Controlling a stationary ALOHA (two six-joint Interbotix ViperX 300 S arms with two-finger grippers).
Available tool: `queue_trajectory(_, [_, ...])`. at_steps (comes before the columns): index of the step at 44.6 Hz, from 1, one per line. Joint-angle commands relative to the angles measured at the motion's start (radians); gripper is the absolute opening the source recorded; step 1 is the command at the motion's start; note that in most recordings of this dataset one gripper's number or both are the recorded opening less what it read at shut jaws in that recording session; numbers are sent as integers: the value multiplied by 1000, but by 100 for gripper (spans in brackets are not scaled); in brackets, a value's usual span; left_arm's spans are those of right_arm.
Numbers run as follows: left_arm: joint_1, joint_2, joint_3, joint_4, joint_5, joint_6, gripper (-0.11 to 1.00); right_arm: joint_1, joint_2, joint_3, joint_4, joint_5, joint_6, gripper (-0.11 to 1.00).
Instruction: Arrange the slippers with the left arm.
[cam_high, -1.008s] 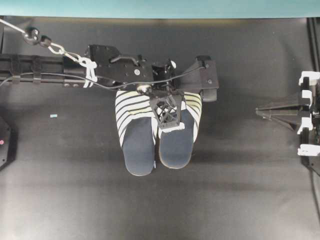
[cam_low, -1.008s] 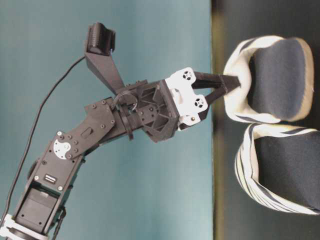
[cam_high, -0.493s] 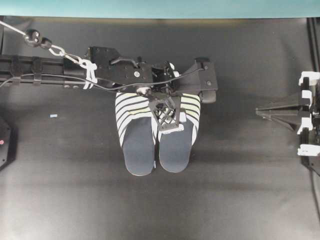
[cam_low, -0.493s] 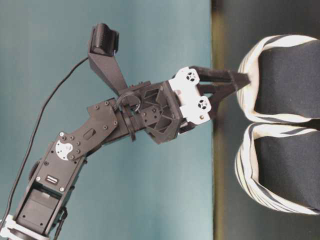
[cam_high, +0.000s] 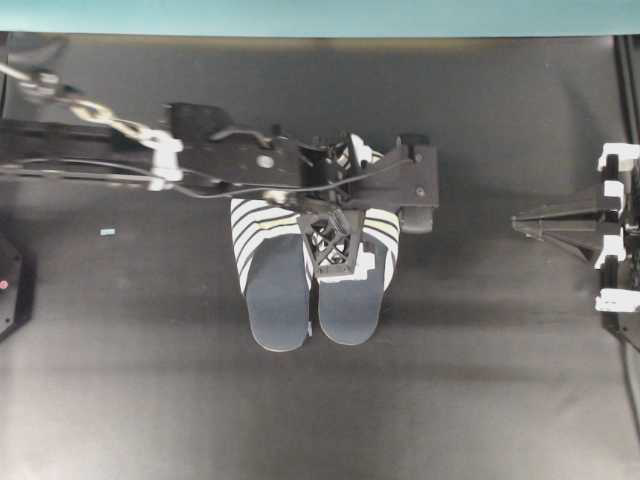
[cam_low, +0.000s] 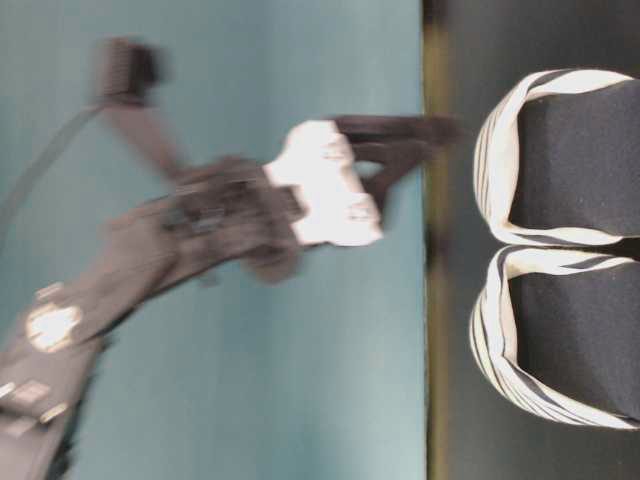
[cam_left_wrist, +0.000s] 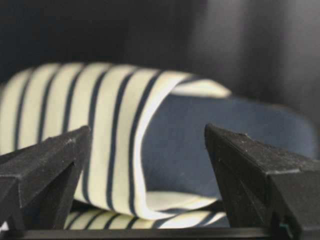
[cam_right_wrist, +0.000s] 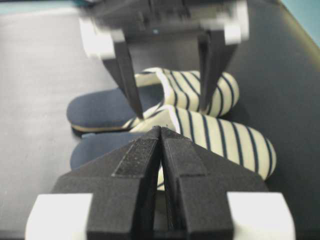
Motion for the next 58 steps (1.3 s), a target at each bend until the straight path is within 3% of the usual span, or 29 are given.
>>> queue_trajectory(1, [-18,-107,31,2,-60,3,88,5,5,-5,5,-11,8,0])
queue_trajectory(14, [-52,-353,252,2,-155,-15,88,5,2,6,6,-11,6,0])
queue_trajectory(26, [-66,-482,420,2,-272,-15,88,5,-2,5,6,-20,6,0])
queue_trajectory(58, [-74,-796,726,2,-489,-15,88,25,-6,15,6,-20,8,0])
